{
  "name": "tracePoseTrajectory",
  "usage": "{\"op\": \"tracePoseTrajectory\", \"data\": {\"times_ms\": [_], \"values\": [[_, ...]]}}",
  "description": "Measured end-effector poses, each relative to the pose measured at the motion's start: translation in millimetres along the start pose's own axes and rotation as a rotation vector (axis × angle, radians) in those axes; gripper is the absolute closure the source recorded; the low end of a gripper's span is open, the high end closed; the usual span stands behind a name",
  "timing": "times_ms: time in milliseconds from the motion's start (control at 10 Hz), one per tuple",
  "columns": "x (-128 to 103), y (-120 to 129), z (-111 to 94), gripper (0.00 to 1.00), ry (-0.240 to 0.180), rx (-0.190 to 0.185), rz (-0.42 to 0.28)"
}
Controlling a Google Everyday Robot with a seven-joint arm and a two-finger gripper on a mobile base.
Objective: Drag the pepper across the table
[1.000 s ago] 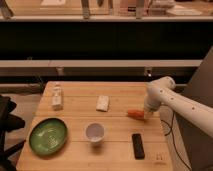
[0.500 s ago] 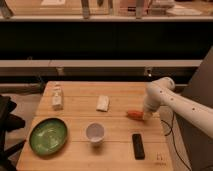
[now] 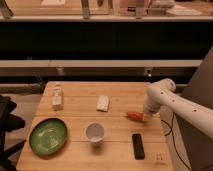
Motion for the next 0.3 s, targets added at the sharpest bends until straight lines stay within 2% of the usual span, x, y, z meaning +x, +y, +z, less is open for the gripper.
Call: {"op": "tracePoseTrajectory", "data": {"times_ms": [300], "values": [[-0.4,-0.1,0.0,1.00,-0.011,-0.004,0.035]]}}
